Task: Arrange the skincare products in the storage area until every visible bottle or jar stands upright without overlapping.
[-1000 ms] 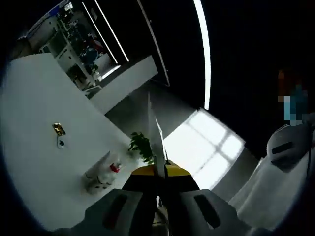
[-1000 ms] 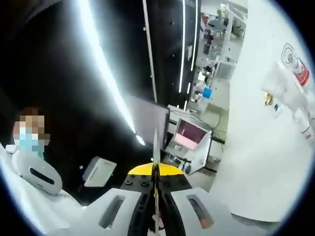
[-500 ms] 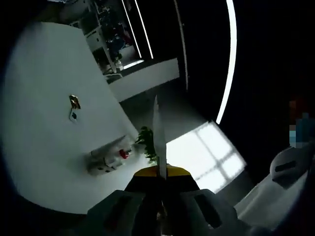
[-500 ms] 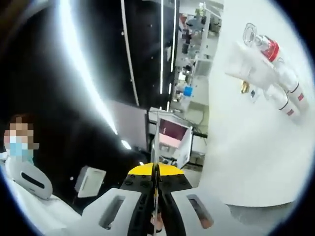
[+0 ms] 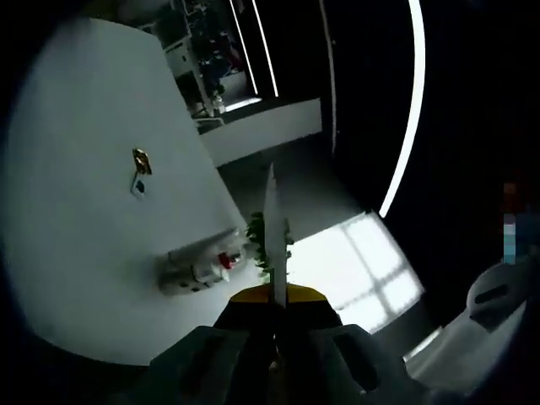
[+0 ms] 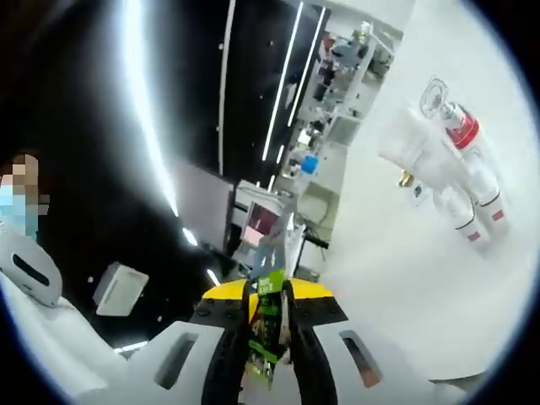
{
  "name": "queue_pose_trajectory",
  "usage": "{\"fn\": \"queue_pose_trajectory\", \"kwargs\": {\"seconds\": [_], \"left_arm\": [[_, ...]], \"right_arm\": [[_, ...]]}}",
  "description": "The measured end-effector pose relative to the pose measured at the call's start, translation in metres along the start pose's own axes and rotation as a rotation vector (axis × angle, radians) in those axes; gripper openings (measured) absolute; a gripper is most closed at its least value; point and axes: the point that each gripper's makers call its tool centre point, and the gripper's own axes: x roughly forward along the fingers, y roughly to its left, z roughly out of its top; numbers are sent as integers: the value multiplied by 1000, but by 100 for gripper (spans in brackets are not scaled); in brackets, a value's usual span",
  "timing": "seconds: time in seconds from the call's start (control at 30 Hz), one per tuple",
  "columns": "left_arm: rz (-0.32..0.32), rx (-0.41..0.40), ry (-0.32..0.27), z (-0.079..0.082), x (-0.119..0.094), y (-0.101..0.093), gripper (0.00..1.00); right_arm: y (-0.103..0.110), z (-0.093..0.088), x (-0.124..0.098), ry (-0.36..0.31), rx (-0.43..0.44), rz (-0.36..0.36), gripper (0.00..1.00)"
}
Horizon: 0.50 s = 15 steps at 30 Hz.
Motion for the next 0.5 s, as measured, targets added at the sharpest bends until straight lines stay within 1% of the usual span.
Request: {"fn": "queue_pose_trajectory", "kwargs": {"seconds": [0.1,0.2,0.23,0.27,0.3,0.37,0.5], "left_arm": [[28,-13,10,1,4,11,0],[51,-25,7,3,7,20,0],[63,-30,4,4,8,25,0],[75,-34,2,4,9,29,0],[89,-41,6,4,11,34,0],[105,-49,12,3,12,40,0],[143,-59,31,0,18,56,0]], "right_arm": [[-7,-2,-2,19,-33,-30,29],[-15,-7,-3,44,-74,-68,43],[-18,-9,-5,57,-105,-87,49],[-20,-11,-5,69,-122,-97,53],[-23,-16,-7,93,-145,-112,55],[-25,-19,-9,108,-174,-122,60],[-31,-24,-14,130,-202,-143,70]]}}
